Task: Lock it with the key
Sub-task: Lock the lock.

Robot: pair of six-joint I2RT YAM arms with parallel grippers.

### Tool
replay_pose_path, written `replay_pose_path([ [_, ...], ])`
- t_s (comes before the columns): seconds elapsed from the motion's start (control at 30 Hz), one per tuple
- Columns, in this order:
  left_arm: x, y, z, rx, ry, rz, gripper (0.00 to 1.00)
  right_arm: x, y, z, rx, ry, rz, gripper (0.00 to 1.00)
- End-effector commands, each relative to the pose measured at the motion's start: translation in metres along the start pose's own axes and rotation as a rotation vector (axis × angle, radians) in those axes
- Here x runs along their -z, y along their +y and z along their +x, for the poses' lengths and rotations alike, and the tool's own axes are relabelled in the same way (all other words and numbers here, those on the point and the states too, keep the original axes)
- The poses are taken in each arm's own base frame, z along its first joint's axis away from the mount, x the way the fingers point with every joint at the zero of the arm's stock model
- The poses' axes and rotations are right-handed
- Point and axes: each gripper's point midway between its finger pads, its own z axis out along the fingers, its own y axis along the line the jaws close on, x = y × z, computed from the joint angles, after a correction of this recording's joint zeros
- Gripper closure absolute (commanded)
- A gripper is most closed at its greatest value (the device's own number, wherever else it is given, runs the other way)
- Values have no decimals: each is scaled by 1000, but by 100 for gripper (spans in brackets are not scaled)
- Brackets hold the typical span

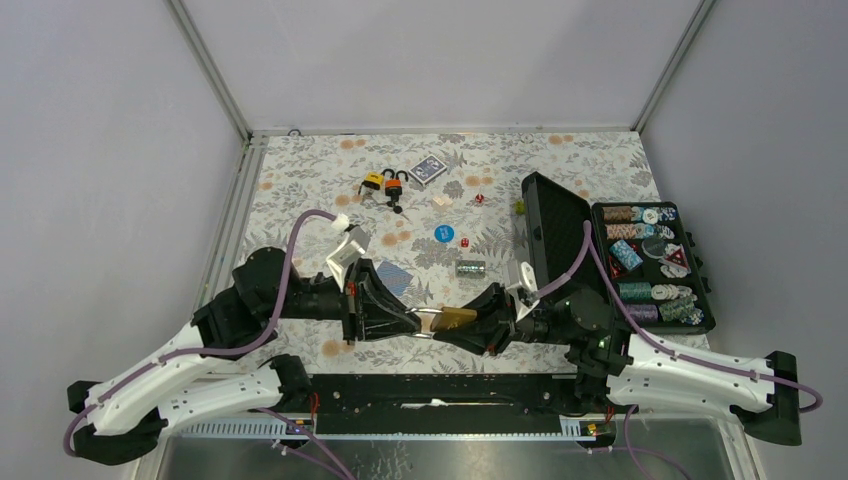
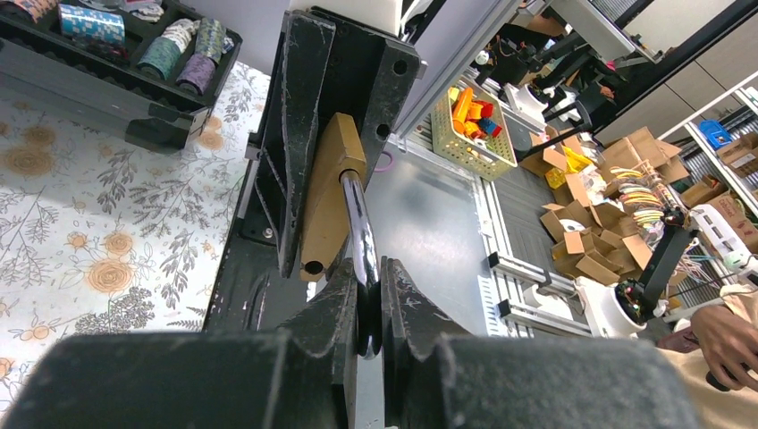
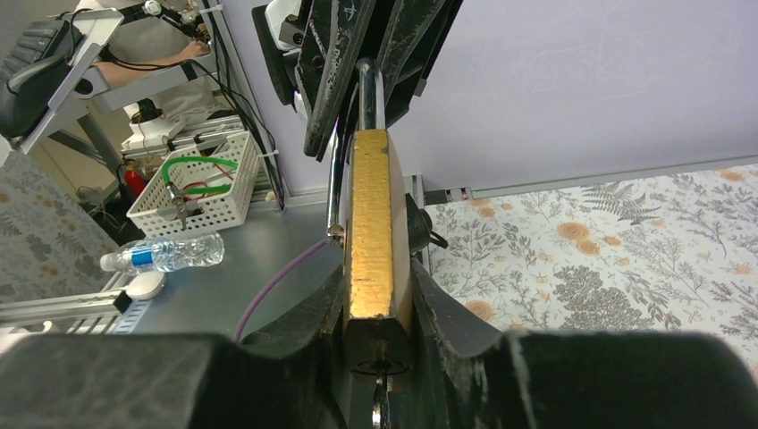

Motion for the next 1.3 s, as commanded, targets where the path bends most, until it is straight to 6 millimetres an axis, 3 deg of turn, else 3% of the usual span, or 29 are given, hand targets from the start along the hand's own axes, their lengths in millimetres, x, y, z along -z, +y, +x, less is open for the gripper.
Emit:
replay_pose_path([
  [0.0,11,-30,-42,-132,-160,80,91,-6,6,-29,-33,-5,4,100],
  [0.37,11,-20,-39,-138,-140,21,93,-12,14,-41,-171,29,10,99],
  [0.53,10,-9,-36,-128,-139,-23,71,-15,8,-54,-247,21,70,100],
  [0.63,9,-6,-35,-123,-139,-34,65,-17,7,-59,-298,-2,86,100],
  [0.93,5,-5,-36,-108,-154,-25,57,-15,-4,-68,-342,-62,157,100],
  [1.27,7,-6,-32,-104,-147,-13,56,-6,15,-83,-278,-74,67,100],
])
